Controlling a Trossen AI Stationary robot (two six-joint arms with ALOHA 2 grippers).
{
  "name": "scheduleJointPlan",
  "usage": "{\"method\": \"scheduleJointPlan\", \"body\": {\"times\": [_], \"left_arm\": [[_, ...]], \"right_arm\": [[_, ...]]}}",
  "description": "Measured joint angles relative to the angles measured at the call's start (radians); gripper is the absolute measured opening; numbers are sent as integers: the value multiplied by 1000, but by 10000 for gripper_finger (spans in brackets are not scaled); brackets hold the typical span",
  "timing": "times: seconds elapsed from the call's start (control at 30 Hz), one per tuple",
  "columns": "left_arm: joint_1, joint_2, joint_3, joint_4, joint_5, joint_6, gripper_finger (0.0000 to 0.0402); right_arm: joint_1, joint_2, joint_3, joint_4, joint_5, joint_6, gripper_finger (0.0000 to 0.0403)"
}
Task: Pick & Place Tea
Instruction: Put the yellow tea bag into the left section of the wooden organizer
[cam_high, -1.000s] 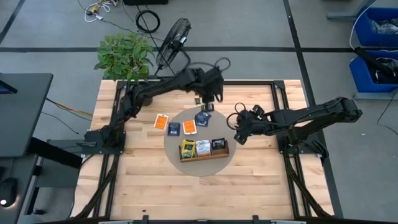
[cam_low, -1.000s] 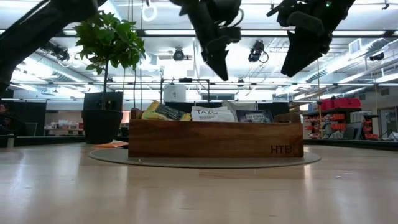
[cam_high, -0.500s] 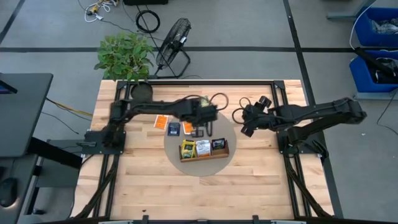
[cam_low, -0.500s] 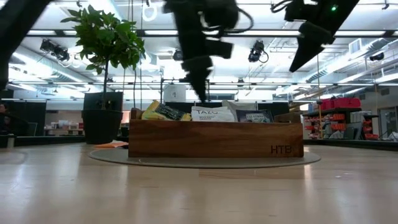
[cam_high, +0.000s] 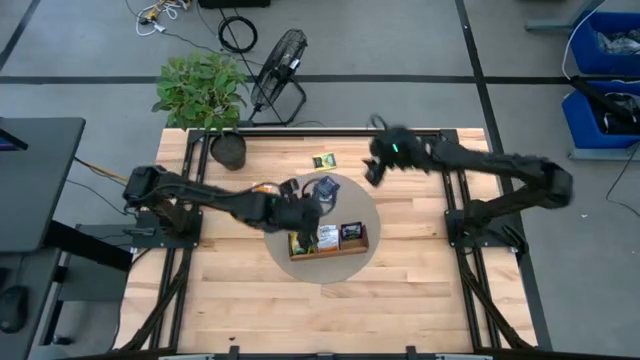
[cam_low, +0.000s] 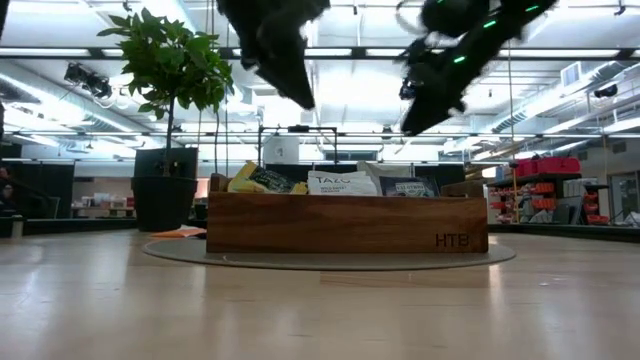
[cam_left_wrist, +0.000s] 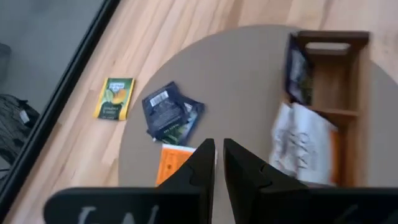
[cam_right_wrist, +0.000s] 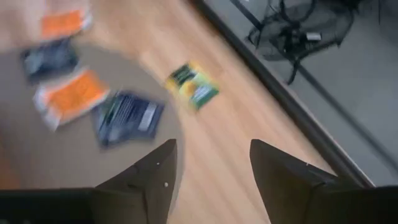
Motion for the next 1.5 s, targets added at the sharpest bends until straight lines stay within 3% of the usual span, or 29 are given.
{"method": "scheduleJointPlan", "body": {"times": [0.17, 0.37, 0.53, 0.63, 0.77, 0.83, 0.97, 1.17, 1.5], "left_arm": [[-130, 0, -1, -70, -140, -145, 37], [-269, 1, -42, -253, -326, -413, 37], [-338, 1, -126, -309, -345, -565, 37], [-365, 1, -195, -337, -349, -662, 37], [-381, 1, -248, -402, -354, -743, 37], [-383, 1, -251, -465, -359, -793, 37], [-383, 0, -252, -565, -414, -873, 37], [-343, -7, -252, -640, -473, -878, 37], [-182, -194, -225, -664, -457, -745, 37]], "right_arm": [[-116, 307, 290, -142, -144, 37, 210], [-123, 672, 734, -476, -176, -41, 218], [-123, 885, 1031, -703, -272, -106, 238], [-131, 969, 1147, -730, -285, -72, 256], [-159, 1033, 1257, -635, -372, 120, 276], [-169, 1037, 1284, -619, -419, 128, 281], [-165, 1019, 1325, -740, -412, -81, 283], [-176, 990, 1327, -839, -361, -347, 283], [-159, 975, 1327, -852, -382, -509, 269]]}}
